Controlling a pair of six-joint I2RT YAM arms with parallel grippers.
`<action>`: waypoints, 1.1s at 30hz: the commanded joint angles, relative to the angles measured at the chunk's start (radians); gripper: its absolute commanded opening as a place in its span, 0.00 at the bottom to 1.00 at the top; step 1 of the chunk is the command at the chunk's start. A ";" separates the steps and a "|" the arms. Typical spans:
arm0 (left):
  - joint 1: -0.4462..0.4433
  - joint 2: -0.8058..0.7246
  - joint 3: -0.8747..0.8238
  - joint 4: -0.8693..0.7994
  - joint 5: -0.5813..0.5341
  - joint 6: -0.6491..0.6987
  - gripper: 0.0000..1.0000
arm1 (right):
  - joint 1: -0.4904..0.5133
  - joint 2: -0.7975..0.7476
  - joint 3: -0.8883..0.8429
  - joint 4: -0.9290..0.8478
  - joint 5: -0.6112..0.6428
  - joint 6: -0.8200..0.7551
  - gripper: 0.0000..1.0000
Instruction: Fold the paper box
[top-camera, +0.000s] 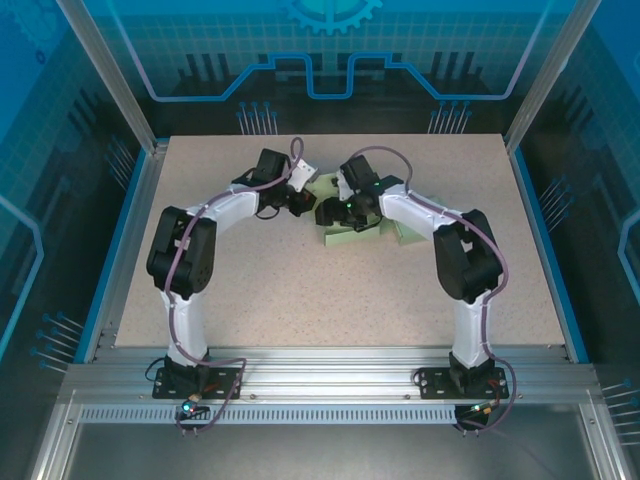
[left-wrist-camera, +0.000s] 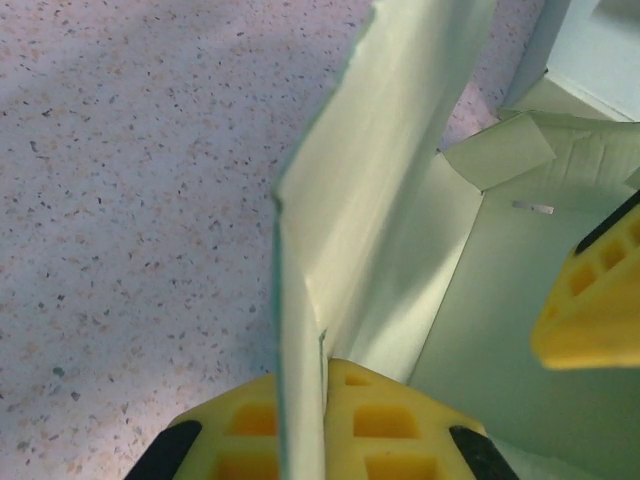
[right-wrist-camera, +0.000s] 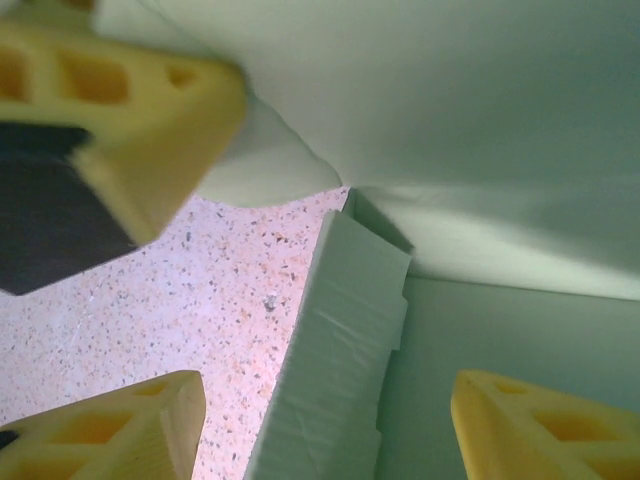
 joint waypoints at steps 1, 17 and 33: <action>0.014 -0.077 -0.047 -0.031 0.018 0.101 0.00 | 0.005 -0.085 -0.037 -0.048 0.032 -0.049 0.67; 0.032 -0.239 -0.247 0.205 0.036 0.078 0.00 | -0.246 -0.408 -0.504 0.240 -0.119 0.033 0.76; 0.077 -0.265 -0.309 0.259 0.149 0.111 0.00 | -0.328 -0.195 -0.524 0.420 -0.234 0.034 0.91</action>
